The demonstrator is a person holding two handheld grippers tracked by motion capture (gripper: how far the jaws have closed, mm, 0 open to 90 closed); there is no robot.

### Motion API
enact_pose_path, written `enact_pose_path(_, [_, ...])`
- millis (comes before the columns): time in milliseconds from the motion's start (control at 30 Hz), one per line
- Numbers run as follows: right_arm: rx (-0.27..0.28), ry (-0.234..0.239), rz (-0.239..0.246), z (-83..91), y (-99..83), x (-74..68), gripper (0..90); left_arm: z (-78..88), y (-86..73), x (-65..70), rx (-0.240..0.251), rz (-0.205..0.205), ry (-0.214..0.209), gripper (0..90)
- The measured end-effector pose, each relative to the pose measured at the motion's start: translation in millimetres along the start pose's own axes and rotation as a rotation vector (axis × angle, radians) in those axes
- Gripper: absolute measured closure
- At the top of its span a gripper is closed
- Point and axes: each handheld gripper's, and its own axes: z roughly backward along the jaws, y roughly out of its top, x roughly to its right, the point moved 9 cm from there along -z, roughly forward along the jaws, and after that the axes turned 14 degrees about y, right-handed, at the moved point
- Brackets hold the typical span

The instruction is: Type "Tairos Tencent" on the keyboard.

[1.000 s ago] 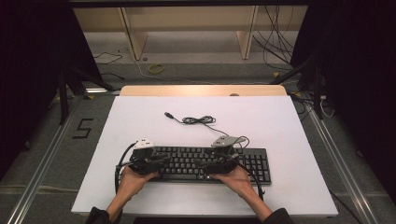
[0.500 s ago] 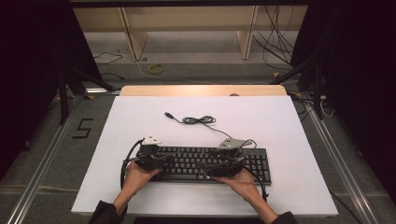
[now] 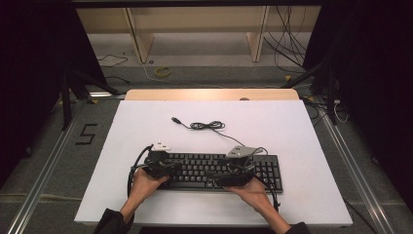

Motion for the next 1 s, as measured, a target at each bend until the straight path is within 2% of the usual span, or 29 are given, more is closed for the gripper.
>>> enact_pose_path(133, [0.001, -0.002, 0.000, 0.3, 0.1, 0.2, 31.5, -0.9, -0.2, 0.9, -0.002, 0.007, -0.001, 89.5])
enact_pose_path(200, [0.000, -0.003, 0.000, 0.4, 0.0, 0.2, 31.5, -2.6, -2.8, 0.5, -0.019, -0.002, 0.006, 89.6])
enact_pose_path(233, [-0.001, -0.004, 0.000, 0.4, 0.0, 0.2, 31.5, -3.0, -3.0, 1.0, -0.011, 0.008, 0.003, 89.6])
enact_pose_path(500, [0.000, -0.011, 0.001, 1.4, 0.3, 1.5, 31.6, -1.8, -2.7, 1.3, -0.012, 0.010, 0.009, 89.5])
enact_pose_path(667, [0.003, -0.012, 0.001, 2.1, 1.1, 3.3, 31.6, 4.9, 1.6, -0.4, 0.019, 0.019, 0.004, 88.9])
enact_pose_path(833, [0.009, -0.017, 0.001, 2.4, 2.1, 3.9, 31.8, 14.6, 6.3, -0.2, 0.054, 0.033, -0.017, 81.6])
enact_pose_path(1000, [0.008, -0.018, 0.001, 2.1, 3.3, 3.5, 32.1, 23.7, 8.4, 3.2, 0.084, 0.043, -0.065, 68.0])
